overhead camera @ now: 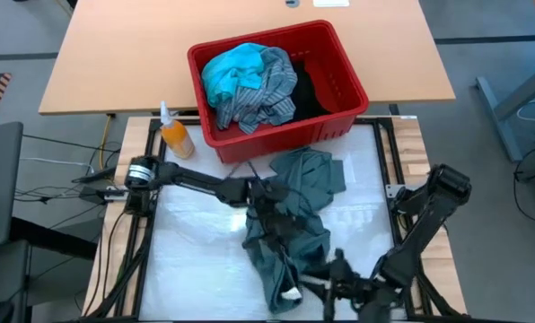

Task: Fold Laundry from Bin
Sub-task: Fold the dark blue pants

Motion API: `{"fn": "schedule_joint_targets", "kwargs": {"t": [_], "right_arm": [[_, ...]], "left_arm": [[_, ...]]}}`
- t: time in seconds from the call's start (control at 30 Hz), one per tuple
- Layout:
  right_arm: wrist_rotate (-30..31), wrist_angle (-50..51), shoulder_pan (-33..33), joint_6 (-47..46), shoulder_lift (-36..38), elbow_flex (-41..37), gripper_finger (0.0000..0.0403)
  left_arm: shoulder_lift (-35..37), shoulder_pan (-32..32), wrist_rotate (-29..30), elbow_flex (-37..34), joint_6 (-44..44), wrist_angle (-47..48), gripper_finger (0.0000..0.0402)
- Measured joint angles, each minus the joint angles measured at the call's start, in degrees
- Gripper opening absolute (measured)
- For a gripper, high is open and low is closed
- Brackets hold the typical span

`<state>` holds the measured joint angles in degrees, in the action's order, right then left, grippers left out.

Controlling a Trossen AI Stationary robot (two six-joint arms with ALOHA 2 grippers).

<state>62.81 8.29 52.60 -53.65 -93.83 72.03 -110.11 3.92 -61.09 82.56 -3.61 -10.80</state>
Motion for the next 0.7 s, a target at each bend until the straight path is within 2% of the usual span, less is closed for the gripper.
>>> {"fn": "schedule_joint_targets", "kwargs": {"t": [0.13,0.27,0.37,0.5,0.57,0.7], "right_arm": [[3.3,1.3,-0.2,10.7,7.6,0.0,0.0154],[3.4,5.0,-0.9,20.3,14.5,0.0,0.0154],[3.3,12.0,-2.6,22.0,18.6,0.0,0.0153],[2.4,21.1,-8.5,18.8,23.1,0.0,0.0153],[-2.9,22.2,-12.6,19.3,24.7,0.0,0.0153],[-18.2,17.5,-19.1,28.1,25.3,0.0,0.0151]], "left_arm": [[8.1,-2.3,-2.6,0.0,3.0,-0.5,0.0006],[17.3,-4.1,-1.0,0.0,6.4,-0.8,0.0006],[23.1,-4.4,1.7,0.0,9.3,-1.8,0.0006],[29.9,-3.4,7.7,0.0,16.7,-9.7,0.0006],[32.7,-2.8,12.6,0.1,19.2,-12.5,0.0006],[37.0,-1.9,23.9,0.1,21.3,-13.0,0.0006]]}}
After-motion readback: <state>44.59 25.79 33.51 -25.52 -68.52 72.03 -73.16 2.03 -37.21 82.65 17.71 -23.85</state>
